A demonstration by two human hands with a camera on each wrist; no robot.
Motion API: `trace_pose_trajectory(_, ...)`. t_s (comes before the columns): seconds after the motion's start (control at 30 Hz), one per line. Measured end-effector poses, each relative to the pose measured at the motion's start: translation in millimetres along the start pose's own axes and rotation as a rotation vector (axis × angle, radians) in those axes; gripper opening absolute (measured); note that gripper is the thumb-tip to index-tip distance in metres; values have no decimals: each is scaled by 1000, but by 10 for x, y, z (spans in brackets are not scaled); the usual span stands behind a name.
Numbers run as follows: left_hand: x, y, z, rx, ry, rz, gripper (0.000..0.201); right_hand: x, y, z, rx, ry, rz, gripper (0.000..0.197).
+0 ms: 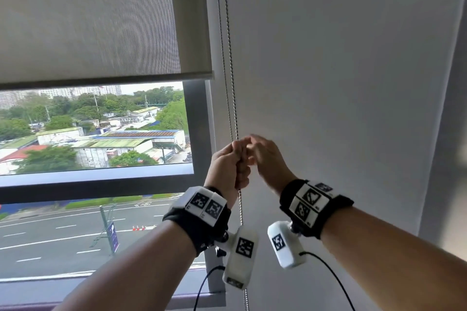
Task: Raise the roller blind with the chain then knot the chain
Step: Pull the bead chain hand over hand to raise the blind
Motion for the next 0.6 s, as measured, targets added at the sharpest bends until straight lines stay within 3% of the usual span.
trace_pose_trajectory(0.3, 141, 190, 309, -162, 54, -63, 37, -365, -178, 669, -70, 63, 25, 37)
trace_pose_trajectory(0.47, 228, 284, 464, -237, 55, -84, 48, -367, -353, 577, -153, -13, -69, 43)
trace_pose_trajectory(0.6, 267, 327, 556, -194, 64, -53, 54, -353, -425, 445, -47, 31, -118, 47)
Point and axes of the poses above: each hand's wrist, its own x-axis away from the middle knuckle, its own y-axis out of the back of the hand, z = x × y, the point moved 1 cm from there along -x, towards the middle knuckle, and after that the axes turned 5 degrees about -y, right-handed, at the moved point
